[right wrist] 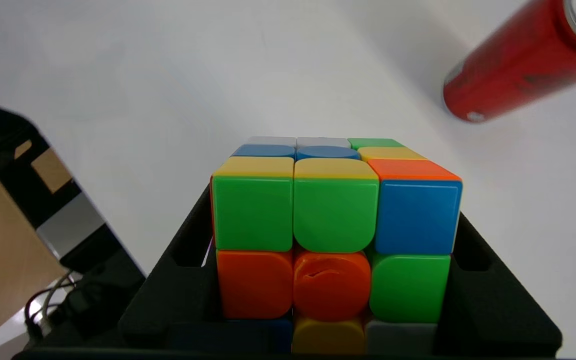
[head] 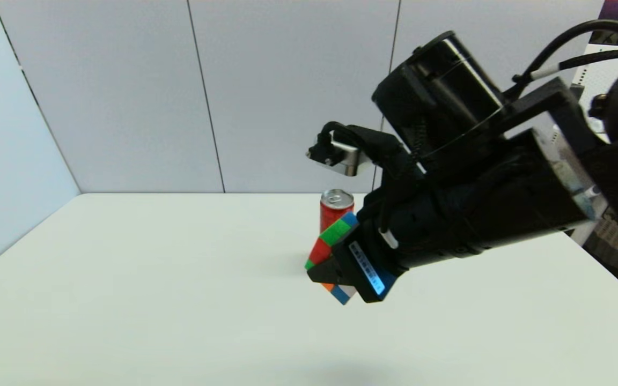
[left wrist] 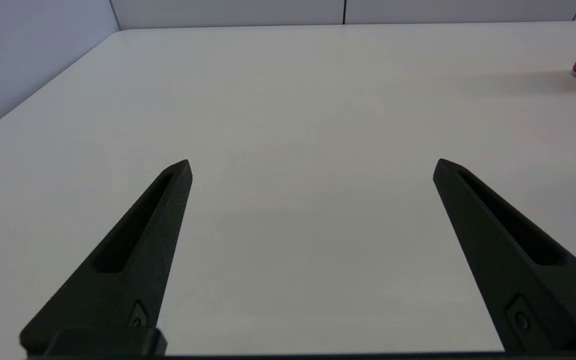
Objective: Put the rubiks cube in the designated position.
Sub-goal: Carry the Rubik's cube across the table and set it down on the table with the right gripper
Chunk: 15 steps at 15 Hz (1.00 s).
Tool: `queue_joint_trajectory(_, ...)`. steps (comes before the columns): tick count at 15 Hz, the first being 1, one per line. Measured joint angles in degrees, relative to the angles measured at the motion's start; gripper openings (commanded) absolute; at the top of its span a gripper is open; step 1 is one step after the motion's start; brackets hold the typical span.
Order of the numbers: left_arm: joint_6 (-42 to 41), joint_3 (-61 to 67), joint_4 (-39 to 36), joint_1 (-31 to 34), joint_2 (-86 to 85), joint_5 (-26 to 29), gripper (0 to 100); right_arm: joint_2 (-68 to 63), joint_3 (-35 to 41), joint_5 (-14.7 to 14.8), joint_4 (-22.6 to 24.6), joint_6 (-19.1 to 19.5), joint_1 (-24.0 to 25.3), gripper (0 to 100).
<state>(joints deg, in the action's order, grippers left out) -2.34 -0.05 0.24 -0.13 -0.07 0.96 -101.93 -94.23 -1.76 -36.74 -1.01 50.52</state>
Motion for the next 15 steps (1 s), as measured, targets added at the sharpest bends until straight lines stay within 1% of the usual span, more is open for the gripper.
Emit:
queue_joint_trajectory(5, 0.0, 0.0, 0.0, 0.0, 0.0, 0.0, 100, -13.3, -12.5, -0.3, -0.1, -0.2, -2.7, 0)
queue_joint_trajectory(7, 0.0, 0.0, 0.0, 0.0, 0.0, 0.0, 100, -18.4, -15.8, -0.2, 0.7, 0.2, -3.0, 0)
queue_joint_trajectory(10, 0.0, 0.0, 0.0, 0.0, 0.0, 0.0, 100, -24.5, -17.2, -0.2, 5.9, 0.8, -3.1, 0)
queue_joint_trajectory(13, 0.0, 0.0, 0.0, 0.0, 0.0, 0.0, 100, -29.3, -17.4, 0.2, 13.7, 1.4, -3.3, 0)
queue_joint_trajectory(15, 0.0, 0.0, 0.0, 0.0, 0.0, 0.0, 100, -31.4, -17.4, 0.7, 16.8, 3.2, -3.5, 0)
